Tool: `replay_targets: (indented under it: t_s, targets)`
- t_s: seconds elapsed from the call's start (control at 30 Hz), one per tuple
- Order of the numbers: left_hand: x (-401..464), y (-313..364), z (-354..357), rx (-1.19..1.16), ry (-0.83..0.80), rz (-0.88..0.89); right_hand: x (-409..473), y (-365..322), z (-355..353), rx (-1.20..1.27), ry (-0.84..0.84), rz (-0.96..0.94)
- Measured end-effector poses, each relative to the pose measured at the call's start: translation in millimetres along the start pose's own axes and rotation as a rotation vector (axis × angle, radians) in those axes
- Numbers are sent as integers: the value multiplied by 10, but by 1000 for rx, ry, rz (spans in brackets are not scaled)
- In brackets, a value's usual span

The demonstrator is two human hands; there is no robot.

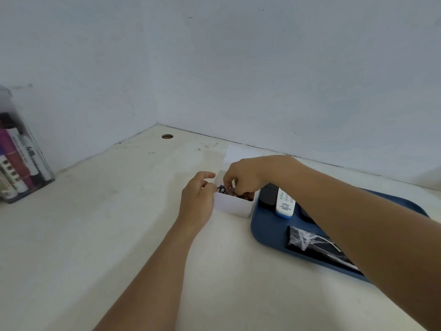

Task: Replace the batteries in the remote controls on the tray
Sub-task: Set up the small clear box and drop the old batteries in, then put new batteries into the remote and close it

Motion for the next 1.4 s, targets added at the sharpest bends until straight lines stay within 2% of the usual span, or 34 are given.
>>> replay_targets:
  t_s: [0.27, 0.37, 0.5, 0.53, 0.57, 0.63, 0.67, 0.7, 0.77, 0.83, 0.87, 0.93, 1.0, 1.07, 1.13, 1.2, 1.3, 1.4]
  targets:
    - [-6, 14, 24, 12, -11, 34, 2, -20, 165, 3, 42, -58]
    - [8, 1, 32, 10, -19, 42, -78, -39, 194, 19, 187, -119]
    - [5, 5, 53, 19, -12, 54, -170, 14, 185, 42, 533, -189]
    - [7, 10, 49, 20, -5, 63, -178, 16, 156, 165, 643, -194]
    - [5, 13, 51, 26, 4, 70, -206, 30, 103, 402, 771, -188]
    - [16, 15, 65, 46, 21, 86, -313, 114, -16, 1071, 1003, -130]
    - [19, 15, 61, 48, 35, 96, -371, 139, -32, 1392, 1028, -101]
    - [2, 37, 31, 39, 71, 123, -432, 136, -17, 1647, 985, -94]
    - [-147, 196, -86, 0, 247, 307, -624, 97, 57, 1975, 836, -166]
    - [-474, 434, -95, -62, 361, 535, -861, 73, 196, 2170, 731, -256]
    - [-638, 535, -18, -91, 317, 600, -965, 74, 275, 2216, 725, -272]
    - [-939, 726, 391, -114, 38, 572, -1245, 171, 436, 2228, 822, -235]
    - [-1152, 792, 972, -59, -350, 343, -1528, 315, 556, 2185, 1035, -111]
    - [-1389, 749, 1515, -48, -626, 105, -1864, 512, 692, 2085, 1313, 97]
    - [-1574, 727, 1892, -65, -671, 51, -2212, 717, 845, 1942, 1532, 321]
    - [-1643, 725, 2085, -93, -651, 81, -2406, 825, 950, 1805, 1621, 445]
    - [-1722, 756, 2340, -33, -670, 147, -2653, 951, 1098, 1564, 1692, 481]
    - [-1747, 820, 2446, 32, -695, 220, -2780, 1008, 1154, 1366, 1687, 421]
Point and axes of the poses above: each hand's wrist, its own x-axis towards the middle knuckle, its own z-axis out of the palm, y = z × x, the point moved 6 cm from there along x, towards the middle knuckle, and after that the axes turned 13 degrees about -z, right-handed, at the moved point
